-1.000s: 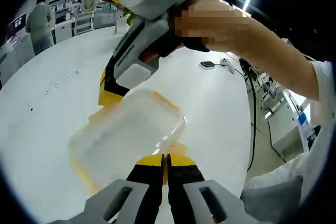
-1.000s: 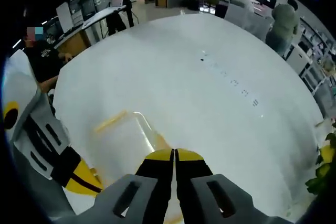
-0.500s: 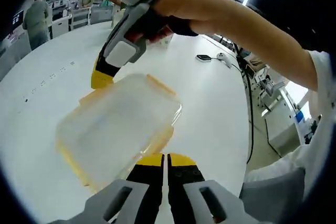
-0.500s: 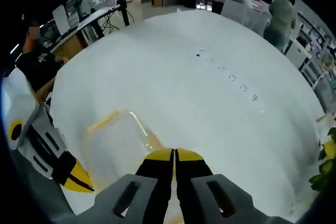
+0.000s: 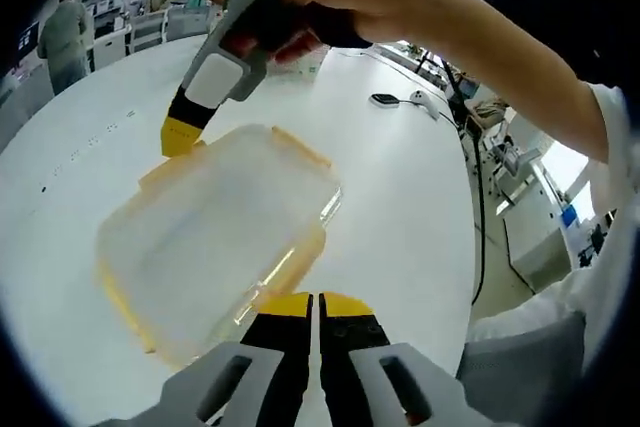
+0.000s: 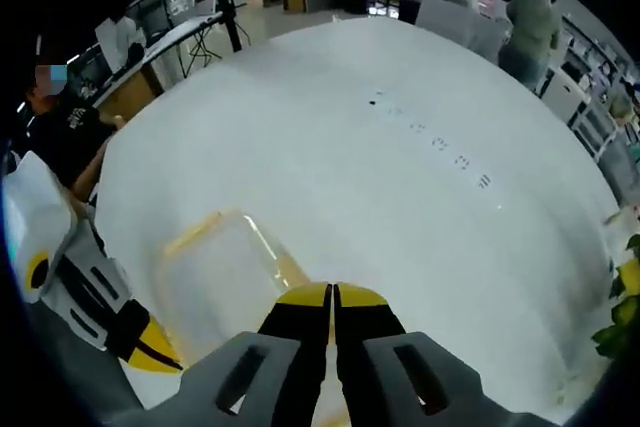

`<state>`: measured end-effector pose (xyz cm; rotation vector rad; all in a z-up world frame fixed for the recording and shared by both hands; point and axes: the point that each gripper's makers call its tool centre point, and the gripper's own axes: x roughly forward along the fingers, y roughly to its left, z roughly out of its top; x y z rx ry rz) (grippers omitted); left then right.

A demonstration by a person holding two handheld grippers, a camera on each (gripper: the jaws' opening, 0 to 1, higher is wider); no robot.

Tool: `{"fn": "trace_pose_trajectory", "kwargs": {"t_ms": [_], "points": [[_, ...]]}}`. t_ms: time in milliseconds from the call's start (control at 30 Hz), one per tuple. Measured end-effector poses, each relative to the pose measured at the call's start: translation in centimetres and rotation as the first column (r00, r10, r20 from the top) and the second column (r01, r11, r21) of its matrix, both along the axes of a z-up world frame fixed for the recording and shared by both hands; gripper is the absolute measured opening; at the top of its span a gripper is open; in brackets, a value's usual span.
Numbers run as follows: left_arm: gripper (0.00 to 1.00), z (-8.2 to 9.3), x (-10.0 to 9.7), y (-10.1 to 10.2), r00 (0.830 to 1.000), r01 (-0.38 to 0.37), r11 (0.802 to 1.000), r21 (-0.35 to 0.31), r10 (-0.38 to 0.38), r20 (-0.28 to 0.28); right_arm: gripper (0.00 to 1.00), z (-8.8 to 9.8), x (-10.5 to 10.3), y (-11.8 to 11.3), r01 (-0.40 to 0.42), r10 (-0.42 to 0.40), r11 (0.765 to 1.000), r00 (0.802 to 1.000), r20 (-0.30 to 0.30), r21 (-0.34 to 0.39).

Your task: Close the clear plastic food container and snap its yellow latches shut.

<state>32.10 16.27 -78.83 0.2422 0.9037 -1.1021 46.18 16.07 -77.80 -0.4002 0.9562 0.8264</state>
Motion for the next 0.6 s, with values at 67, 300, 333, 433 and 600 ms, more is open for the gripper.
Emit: {"fn": "trace_pose_trajectory", "kwargs": {"t_ms": [67, 300, 333, 433, 600], "points": [[0.00, 0.6, 0.2, 0.0, 1.000, -0.002, 1.000, -0.016, 0.002, 0.004, 0.00, 0.4, 0.2, 0.1, -0.007, 0.007, 1.000, 1.000, 0.009, 0.006], [0.00, 2.8, 1.5, -0.5, 0.989, 0.047, 0.997, -0.058, -0.038, 0.141, 0.01, 2.4, 0.6, 1.0, -0.134, 0.132, 0.991, 0.990, 0.056, 0.029], [0.00, 2.9, 1.7, -0.4, 0.989, 0.033, 0.998, -0.053, -0.025, 0.145, 0.04, 2.4, 0.8, 0.8, -0.165, 0.164, 0.986, 0.983, 0.082, -0.006], [0.01, 3.0, 2.3, -0.3, 0.986, 0.027, 0.999, -0.045, -0.019, 0.166, 0.06, 1.9, 0.6, 0.4, -0.225, 0.232, 0.971, 0.969, 0.090, -0.081], [0.12, 3.3, 3.4, -0.6, 0.973, 0.046, 0.998, -0.049, -0.034, 0.228, 0.11, 2.3, -0.1, 0.8, -0.246, 0.247, 0.969, 0.967, 0.058, -0.029]]}}
